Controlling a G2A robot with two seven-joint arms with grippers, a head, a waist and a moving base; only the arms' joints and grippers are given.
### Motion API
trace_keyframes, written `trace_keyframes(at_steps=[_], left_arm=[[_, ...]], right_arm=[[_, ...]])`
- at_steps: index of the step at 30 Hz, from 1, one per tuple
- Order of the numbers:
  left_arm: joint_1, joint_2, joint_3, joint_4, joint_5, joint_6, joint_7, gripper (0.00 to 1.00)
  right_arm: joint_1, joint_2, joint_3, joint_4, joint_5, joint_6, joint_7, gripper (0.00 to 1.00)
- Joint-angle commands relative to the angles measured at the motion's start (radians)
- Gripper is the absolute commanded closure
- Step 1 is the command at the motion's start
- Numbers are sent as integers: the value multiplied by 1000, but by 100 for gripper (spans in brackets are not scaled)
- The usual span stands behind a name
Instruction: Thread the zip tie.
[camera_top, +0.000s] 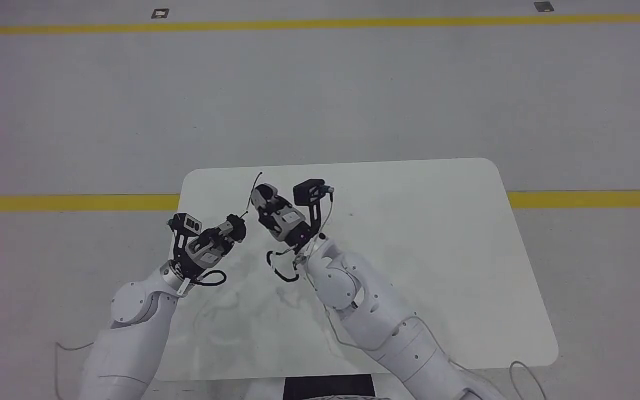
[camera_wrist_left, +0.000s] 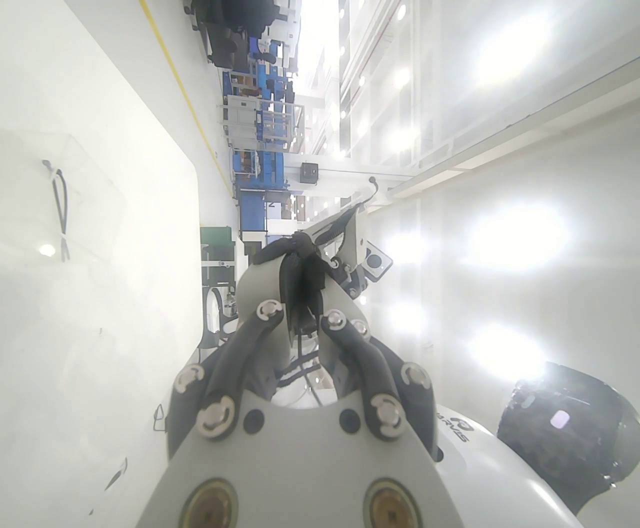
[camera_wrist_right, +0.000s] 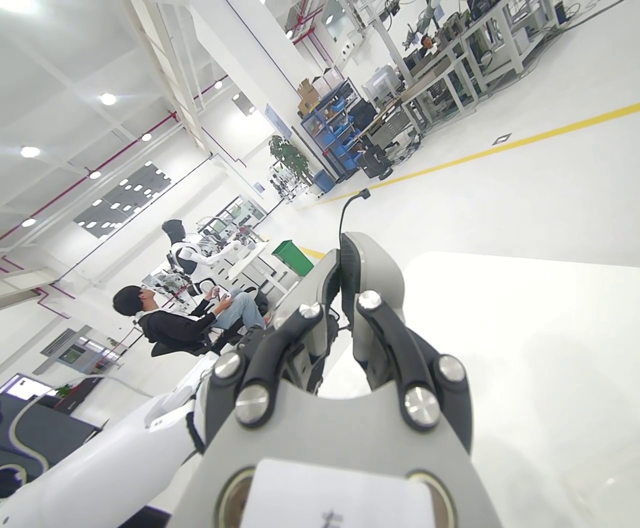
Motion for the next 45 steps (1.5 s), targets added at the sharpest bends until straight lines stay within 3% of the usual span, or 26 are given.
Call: trace_keyframes(at_steps=[1,45], left_arm=[[0,0,0,0,0,0,0,100],[0,0,0,0,0,0,0,100]], right_arm=[[-2,0,-1,-3,-1,0,2,100],[7,-2,-2,24,5,4,-14,100]])
